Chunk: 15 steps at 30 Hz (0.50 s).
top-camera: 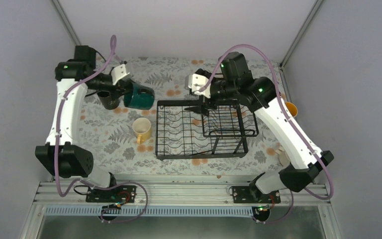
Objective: Unload the cups from the dish rack
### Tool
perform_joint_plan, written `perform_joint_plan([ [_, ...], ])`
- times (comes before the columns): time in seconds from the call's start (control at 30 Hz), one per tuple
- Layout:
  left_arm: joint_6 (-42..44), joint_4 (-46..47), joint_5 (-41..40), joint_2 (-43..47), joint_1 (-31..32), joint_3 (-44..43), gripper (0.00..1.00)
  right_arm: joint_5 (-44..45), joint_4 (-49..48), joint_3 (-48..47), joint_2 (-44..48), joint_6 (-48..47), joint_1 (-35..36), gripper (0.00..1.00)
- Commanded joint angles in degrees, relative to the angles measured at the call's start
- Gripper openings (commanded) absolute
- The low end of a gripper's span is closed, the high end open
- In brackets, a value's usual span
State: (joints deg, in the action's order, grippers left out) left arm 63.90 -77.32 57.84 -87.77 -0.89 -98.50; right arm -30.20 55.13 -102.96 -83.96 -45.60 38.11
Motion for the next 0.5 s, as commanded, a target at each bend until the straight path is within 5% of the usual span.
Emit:
perform_joint_plan([
  [0.0, 3.19, -0.46, -13.89, 4.58, -4.17, -2.40, 0.02, 6.74, 2.02, 4.33, 2.80, -2.68, -0.14, 1.00],
  [0.27, 8.36, -0.36, -39.00, 8.99, -7.77, 9.40, 0.02, 16.74, -3.57, 10.98, 6.10, 0.21, -0.12, 1.00],
  [0.47, 10.88, 4.85, -47.06, 12.15, -13.06, 21.57, 0.02, 23.31, -10.01, 14.86, 10.11, 5.46, -0.57, 1.00],
])
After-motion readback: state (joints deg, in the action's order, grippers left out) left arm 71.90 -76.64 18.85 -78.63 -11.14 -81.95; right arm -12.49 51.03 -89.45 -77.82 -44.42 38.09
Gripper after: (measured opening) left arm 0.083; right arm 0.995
